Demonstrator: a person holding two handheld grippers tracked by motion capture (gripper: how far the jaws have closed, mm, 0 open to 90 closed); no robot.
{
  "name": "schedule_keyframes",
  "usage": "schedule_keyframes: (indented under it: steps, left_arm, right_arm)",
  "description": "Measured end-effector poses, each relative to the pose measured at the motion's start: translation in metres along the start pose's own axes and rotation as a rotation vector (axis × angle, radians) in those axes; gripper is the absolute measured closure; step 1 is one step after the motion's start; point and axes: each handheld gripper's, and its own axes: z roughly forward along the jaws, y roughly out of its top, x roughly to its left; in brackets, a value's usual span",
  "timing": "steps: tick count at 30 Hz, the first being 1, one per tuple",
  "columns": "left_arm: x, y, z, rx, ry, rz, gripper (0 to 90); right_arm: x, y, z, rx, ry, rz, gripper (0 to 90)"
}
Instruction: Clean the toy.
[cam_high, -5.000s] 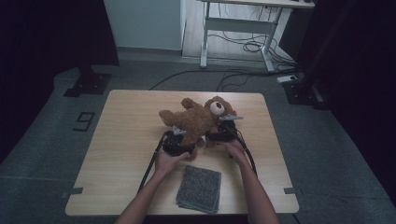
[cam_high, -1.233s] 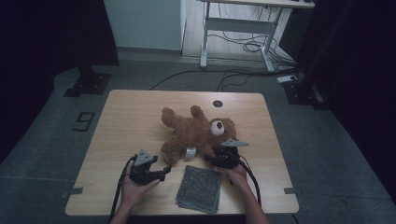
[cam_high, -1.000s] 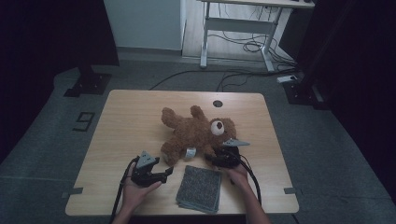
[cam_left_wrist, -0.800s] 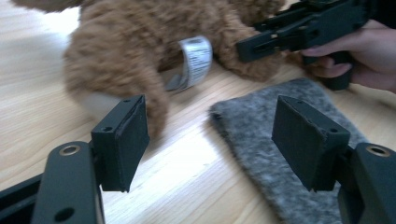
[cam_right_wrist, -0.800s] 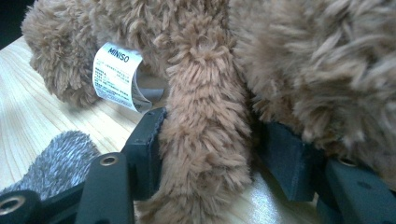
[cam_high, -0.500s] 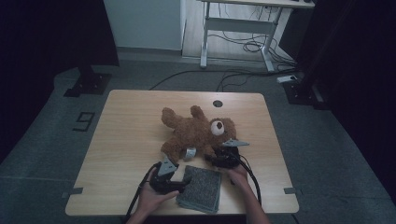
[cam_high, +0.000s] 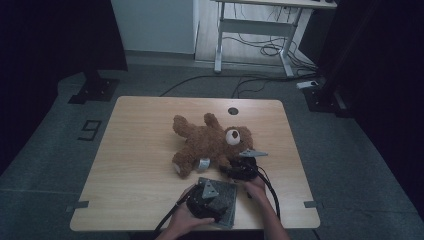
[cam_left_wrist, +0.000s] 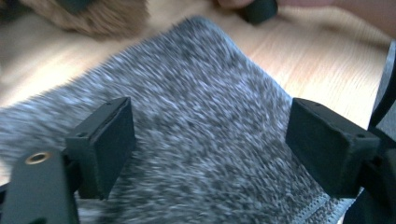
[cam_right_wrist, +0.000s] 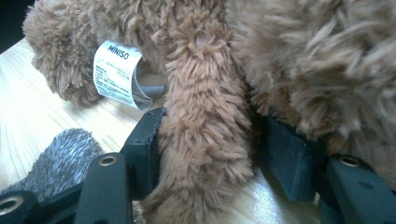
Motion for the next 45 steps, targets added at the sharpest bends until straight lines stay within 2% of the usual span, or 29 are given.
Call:
schedule_keyframes:
  steps: [2,6,11,18,26,32,38,45]
  left_arm:
    - [-0.002,-0.003,0.005,0.026,0.021,0.018,13.9]
    - [-0.004,-0.005,0.007,0.029,0.042,0.044,13.9]
    - [-0.002,-0.007,0.005,0.019,0.05,0.042,18.7]
    - [0.006,-0.012,-0.001,-0.012,0.067,0.019,39.2]
    - [0.012,-0.016,-0.009,-0.012,0.078,-0.007,59.8]
    - [0.022,-0.021,-0.017,-0.03,0.042,-0.071,71.2]
    - [0.034,-0.026,-0.04,-0.074,0.045,-0.114,72.6]
    - [0.053,-0.031,-0.076,-0.162,0.09,-0.15,72.9]
  right_arm:
    - [0.0,0.0,0.0,0.001,0.002,-0.005,41.7]
    - [0.0,0.0,0.0,0.003,0.004,-0.005,41.7]
    - [0.001,0.0,0.001,0.009,0.006,-0.003,41.7]
    - [0.0,-0.001,0.001,0.016,0.006,0.003,41.7]
    - [0.001,-0.001,0.001,0.019,0.004,-0.005,41.7]
    - [0.002,0.0,0.001,0.015,0.0,-0.015,41.0]
    - [0.003,0.001,-0.001,0.004,-0.004,-0.028,40.8]
    - [0.005,0.004,-0.002,-0.013,0.004,-0.036,39.1]
